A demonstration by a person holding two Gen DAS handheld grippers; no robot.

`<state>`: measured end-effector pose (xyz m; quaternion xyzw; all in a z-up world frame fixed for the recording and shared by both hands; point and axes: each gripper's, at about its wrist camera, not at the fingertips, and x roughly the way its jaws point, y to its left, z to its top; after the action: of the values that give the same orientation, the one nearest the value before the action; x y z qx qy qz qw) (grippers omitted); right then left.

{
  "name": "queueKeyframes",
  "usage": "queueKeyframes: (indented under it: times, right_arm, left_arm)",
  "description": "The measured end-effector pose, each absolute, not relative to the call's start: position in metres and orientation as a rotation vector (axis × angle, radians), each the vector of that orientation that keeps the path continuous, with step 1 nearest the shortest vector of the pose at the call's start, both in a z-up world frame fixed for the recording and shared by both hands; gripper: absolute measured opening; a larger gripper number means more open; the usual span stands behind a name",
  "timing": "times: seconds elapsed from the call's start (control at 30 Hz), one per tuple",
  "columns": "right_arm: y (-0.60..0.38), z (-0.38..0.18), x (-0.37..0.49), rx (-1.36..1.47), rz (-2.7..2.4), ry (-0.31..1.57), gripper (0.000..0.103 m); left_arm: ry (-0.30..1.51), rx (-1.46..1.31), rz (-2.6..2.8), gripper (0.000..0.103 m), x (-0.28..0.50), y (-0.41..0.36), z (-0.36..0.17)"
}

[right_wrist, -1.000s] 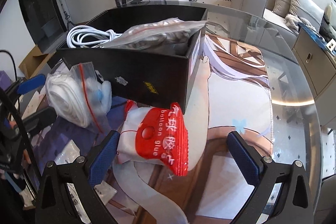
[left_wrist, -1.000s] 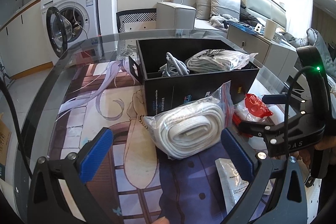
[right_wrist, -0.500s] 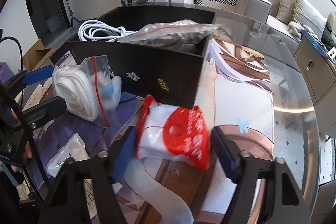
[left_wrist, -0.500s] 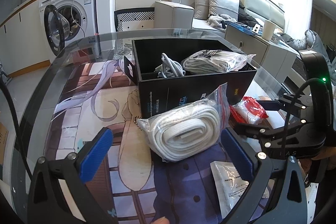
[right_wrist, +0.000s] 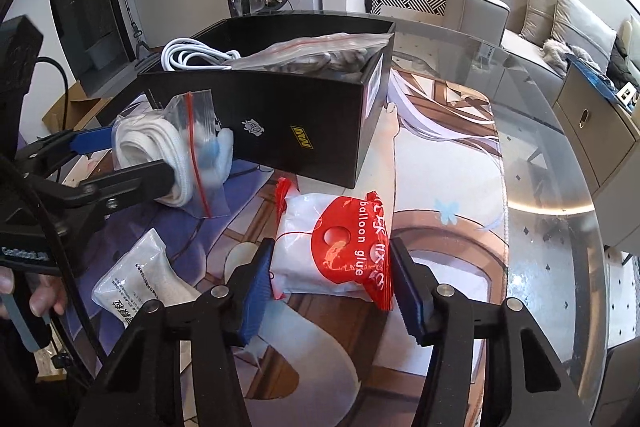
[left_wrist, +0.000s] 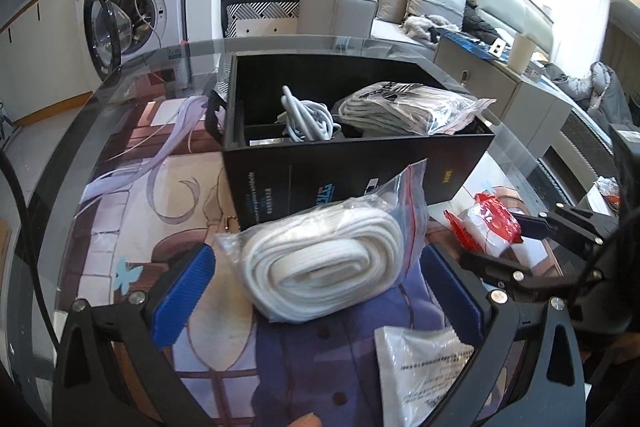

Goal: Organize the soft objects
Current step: 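Grasp the zip bag of white cable with the left tool while the right tool holds the red packet, then lift and carry the red packet and bagged cable over the black box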

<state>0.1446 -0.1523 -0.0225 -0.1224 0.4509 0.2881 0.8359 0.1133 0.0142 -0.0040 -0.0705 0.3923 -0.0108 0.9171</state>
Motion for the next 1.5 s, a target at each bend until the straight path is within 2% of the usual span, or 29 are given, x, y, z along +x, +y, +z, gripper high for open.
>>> queueKeyframes:
  times: [0.4, 0.43, 0.53, 0.6, 0.77, 1.1, 1.17, 1.27, 1.5]
  right_arm:
    - [-0.153, -0.023, 0.143, -0.256, 0.615, 0.954, 0.056]
    - [-0.153, -0.023, 0.142, -0.257, 0.615, 0.954, 0.056]
    - [-0.153, -0.023, 0.142, -0.256, 0.615, 0.955, 0.056]
    - [-0.153, -0.023, 0.142, -0.257, 0.616, 0.954, 0.056]
    - [-0.153, -0.023, 0.142, -0.257, 0.617, 0.954, 0.056]
    - [-0.153, -0.023, 0.142, -0.259, 0.618, 0.953, 0.056]
    - [-0.153, -0.023, 0.142, -0.26, 0.618, 0.952, 0.056]
    - [-0.153, -0.022, 0.142, -0.259, 0.619, 0.952, 0.056]
    - [-0.153, -0.021, 0.143, -0.254, 0.621, 0.95, 0.056]
  left_arm:
    - [0.863, -0.137, 0.045, 0.103, 0.125, 0.008, -0.016]
    - [0.865, -0.134, 0.04, 0.101, 0.124, 0.008, -0.017]
    - [0.881, -0.145, -0.001, 0.085, 0.121, 0.01, -0.018]
    - [0.881, -0.151, -0.013, 0.082, 0.118, 0.012, -0.018]
    - [0.862, -0.141, -0.049, 0.062, 0.108, 0.013, -0.015]
    - [0.809, -0.109, -0.118, 0.036, 0.087, 0.019, -0.005]
    - [0.796, -0.108, -0.131, 0.025, 0.084, 0.02, -0.002]
    - [0.78, -0.116, -0.159, 0.018, 0.079, 0.022, 0.001]
    - [0.749, -0.12, -0.188, 0.016, 0.073, 0.021, 0.008]
